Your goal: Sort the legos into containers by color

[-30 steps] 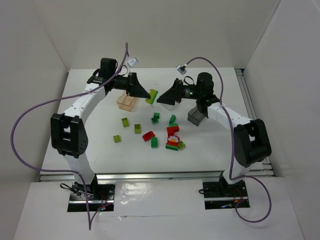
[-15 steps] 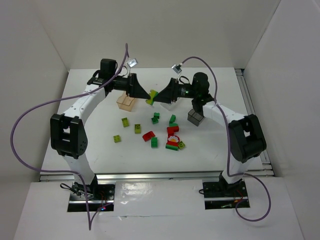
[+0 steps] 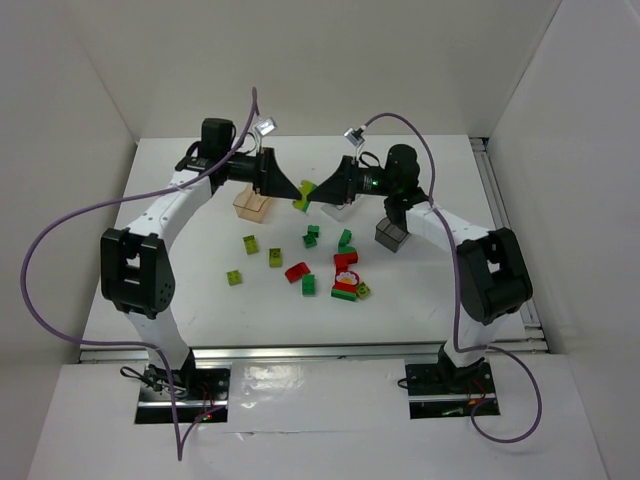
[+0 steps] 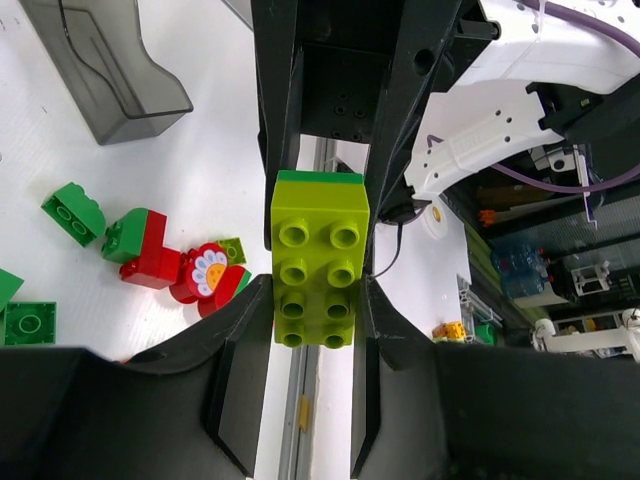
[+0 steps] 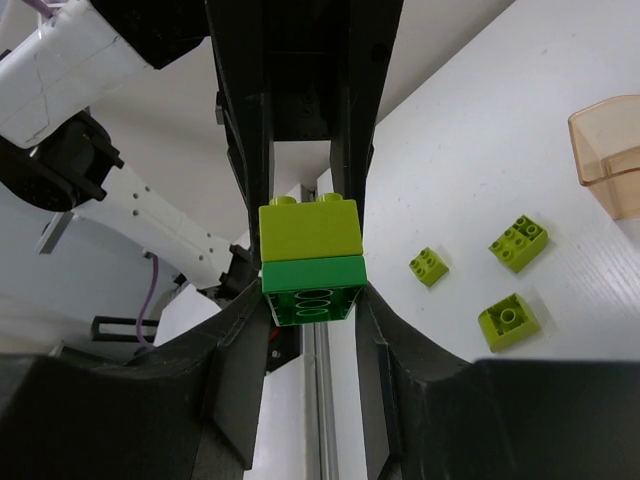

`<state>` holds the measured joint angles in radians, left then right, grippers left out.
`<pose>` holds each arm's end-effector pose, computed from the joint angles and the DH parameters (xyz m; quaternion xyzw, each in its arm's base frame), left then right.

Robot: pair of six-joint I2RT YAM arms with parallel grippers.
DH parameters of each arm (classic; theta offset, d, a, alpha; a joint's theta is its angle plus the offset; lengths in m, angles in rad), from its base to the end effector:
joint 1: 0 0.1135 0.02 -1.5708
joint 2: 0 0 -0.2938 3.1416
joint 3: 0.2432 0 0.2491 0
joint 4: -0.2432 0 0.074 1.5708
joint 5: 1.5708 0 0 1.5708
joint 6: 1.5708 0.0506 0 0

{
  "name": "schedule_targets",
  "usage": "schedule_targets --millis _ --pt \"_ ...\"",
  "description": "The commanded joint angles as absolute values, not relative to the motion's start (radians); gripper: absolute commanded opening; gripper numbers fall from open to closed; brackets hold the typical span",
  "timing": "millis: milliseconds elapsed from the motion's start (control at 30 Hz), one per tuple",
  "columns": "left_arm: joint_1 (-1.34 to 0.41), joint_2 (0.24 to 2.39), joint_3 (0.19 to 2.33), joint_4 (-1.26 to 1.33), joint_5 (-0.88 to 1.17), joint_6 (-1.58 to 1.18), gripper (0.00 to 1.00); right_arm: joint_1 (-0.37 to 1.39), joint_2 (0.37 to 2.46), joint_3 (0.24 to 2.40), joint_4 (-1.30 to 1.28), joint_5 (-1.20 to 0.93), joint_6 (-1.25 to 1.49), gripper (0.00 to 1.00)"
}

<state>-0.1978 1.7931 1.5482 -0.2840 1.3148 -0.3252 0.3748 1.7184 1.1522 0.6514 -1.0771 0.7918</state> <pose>0.3912 -0.1283 0.3558 0.2598 0.7045 -0.6138 0.2436 0.3532 0.1868 0.3334 -0.2494 0.6462 0.6378 0.3367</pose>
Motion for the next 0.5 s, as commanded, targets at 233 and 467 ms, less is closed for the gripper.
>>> schedule_targets --millis 233,467 --pt "-0.176 1.75 1.533 -0.137 1.262 -0.46 0.0 0.302 1.649 1.066 0.609 -1.035 0.718 0.0" --pt "-0.147 1.75 1.494 -0.037 1.241 -0.557 0.0 0.291 1.64 1.057 0.517 -1.017 0.661 0.0"
